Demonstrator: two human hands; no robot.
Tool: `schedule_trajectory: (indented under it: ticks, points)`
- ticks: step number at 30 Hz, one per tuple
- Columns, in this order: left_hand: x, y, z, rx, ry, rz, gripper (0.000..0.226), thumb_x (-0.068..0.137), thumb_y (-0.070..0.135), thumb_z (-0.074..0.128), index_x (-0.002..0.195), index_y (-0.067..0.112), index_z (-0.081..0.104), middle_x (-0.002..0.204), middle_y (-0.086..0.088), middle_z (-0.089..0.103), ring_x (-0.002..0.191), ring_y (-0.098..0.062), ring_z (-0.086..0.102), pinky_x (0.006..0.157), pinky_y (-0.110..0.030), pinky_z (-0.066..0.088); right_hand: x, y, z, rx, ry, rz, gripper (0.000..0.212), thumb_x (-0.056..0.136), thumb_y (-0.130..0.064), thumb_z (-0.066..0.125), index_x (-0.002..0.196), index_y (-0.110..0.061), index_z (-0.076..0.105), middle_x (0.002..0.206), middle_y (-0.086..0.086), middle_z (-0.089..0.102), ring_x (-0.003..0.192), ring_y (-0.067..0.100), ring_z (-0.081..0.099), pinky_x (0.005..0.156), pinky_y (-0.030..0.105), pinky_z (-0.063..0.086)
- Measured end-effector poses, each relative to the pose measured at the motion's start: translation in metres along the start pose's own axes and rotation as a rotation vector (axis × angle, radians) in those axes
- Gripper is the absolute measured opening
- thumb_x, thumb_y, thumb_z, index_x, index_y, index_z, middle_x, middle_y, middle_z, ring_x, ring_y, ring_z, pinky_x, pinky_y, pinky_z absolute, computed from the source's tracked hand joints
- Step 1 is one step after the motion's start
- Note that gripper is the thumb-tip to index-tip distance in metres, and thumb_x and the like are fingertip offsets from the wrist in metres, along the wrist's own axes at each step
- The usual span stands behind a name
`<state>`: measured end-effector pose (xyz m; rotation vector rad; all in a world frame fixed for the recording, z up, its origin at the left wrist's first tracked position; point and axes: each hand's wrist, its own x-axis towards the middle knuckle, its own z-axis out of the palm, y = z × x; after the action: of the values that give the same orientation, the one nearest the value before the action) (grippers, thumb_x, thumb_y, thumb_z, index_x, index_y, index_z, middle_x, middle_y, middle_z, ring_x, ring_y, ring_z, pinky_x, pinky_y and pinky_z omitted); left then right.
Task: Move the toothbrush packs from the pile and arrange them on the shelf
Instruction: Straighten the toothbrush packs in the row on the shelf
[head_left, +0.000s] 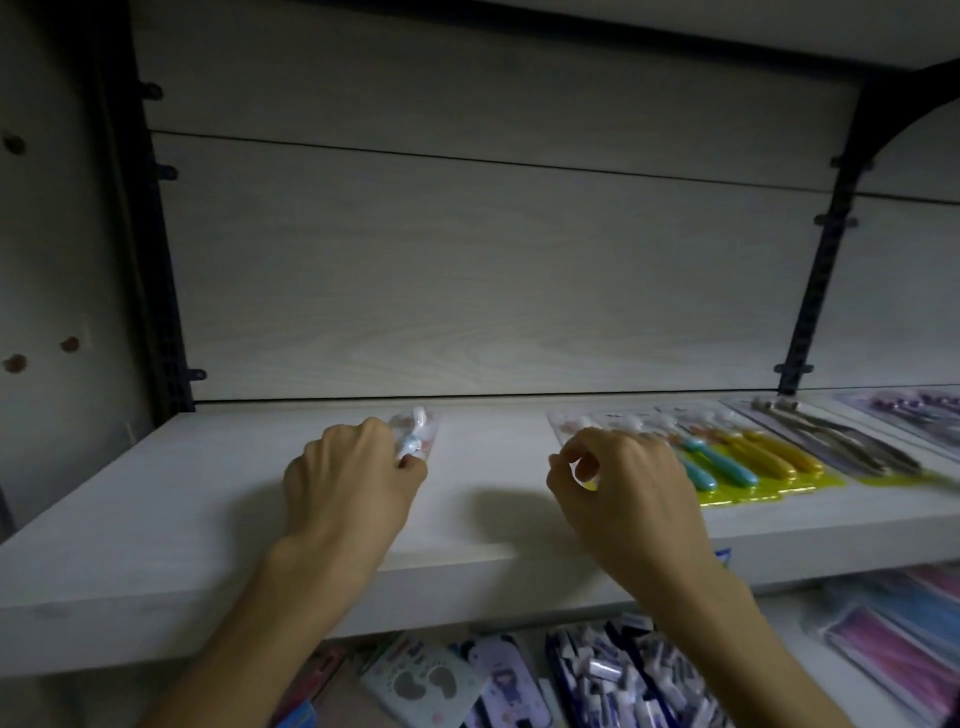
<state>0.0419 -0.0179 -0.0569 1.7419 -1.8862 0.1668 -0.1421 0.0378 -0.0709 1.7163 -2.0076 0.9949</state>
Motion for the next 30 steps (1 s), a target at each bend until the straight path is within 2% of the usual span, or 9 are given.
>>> schedule_trajectory:
  ticks: [4,10,14,21,30]
  points:
    - [-0.005,0.046,0.013,-0.021,0.011,0.025,0.034,0.092,0.045,0.048,0.076,0.015,0.048,0.071,-0.001,0.042,0.069,-0.022,0.038,0.062,-0.028,0.031,0.007,0.045,-0.017,-0.023,-0.006,0.011,0.020,0.086,-0.037,0.058,0.092,-0.022,0.070,0.087,0.000,0.071,0.083,0.024,0.060,0.071,0.035,0.049]
    - [-0.013,0.101,0.034,0.006,0.038,0.010,0.035,0.093,0.045,0.045,0.076,0.015,0.048,0.075,-0.003,0.050,0.070,-0.023,0.043,0.062,-0.028,0.031,0.019,0.101,-0.033,-0.011,-0.022,-0.024,0.020,0.087,-0.035,0.057,0.094,-0.021,0.070,0.088,-0.001,0.071,0.082,0.021,0.061,0.070,0.035,0.050]
    - [-0.016,0.131,0.046,0.046,0.039,-0.017,0.028,0.091,0.040,0.048,0.089,0.015,0.059,0.096,-0.008,0.063,0.091,-0.030,0.058,0.065,-0.028,0.033,0.025,0.131,-0.039,-0.016,-0.020,-0.048,0.019,0.087,-0.034,0.057,0.091,-0.021,0.070,0.086,-0.001,0.070,0.081,0.021,0.059,0.068,0.033,0.049]
    - [-0.022,0.156,0.058,0.068,0.000,-0.083,0.025,0.090,0.040,0.050,0.091,0.017,0.057,0.101,-0.006,0.063,0.095,-0.027,0.059,0.066,-0.027,0.035,0.033,0.161,-0.040,0.021,-0.063,-0.094,0.024,0.089,-0.037,0.055,0.100,-0.021,0.070,0.092,-0.001,0.070,0.088,0.019,0.059,0.075,0.034,0.050]
    - [-0.026,0.162,0.061,0.095,0.074,-0.067,0.035,0.092,0.049,0.046,0.094,0.019,0.063,0.100,-0.005,0.066,0.094,-0.026,0.059,0.066,-0.029,0.040,0.036,0.171,-0.042,0.072,-0.080,-0.136,0.025,0.088,-0.037,0.057,0.102,-0.020,0.069,0.094,0.001,0.070,0.091,0.020,0.060,0.078,0.037,0.051]
